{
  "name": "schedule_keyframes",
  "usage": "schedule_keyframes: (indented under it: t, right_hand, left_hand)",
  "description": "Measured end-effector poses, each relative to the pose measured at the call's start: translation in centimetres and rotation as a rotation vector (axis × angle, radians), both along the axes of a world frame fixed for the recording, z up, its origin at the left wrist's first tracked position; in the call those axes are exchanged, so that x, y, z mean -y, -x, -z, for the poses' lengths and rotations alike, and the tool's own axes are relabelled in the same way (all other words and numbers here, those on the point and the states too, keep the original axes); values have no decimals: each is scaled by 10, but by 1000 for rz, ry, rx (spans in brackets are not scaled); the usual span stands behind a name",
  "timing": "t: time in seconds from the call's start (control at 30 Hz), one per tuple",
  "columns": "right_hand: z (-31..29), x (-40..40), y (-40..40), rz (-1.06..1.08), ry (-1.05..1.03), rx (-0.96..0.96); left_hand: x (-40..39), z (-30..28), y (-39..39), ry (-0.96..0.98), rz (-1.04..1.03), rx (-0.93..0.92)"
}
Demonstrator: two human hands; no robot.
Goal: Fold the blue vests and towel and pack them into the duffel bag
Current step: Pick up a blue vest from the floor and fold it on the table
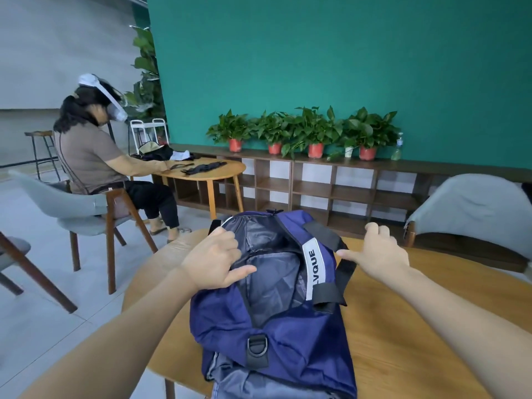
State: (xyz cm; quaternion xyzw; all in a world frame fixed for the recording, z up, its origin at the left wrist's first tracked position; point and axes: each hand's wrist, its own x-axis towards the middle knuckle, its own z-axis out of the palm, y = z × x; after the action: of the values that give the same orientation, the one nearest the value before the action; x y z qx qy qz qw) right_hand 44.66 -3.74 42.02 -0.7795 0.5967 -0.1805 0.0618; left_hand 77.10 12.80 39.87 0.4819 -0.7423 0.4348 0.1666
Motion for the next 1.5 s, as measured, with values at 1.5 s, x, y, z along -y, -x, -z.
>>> schedule_keyframes:
  t: [1.5]
  right_hand:
    - [-16, -19, -85, -326, 105, 495]
  left_hand:
    - [-23, -11, -4, -237, -586, -948]
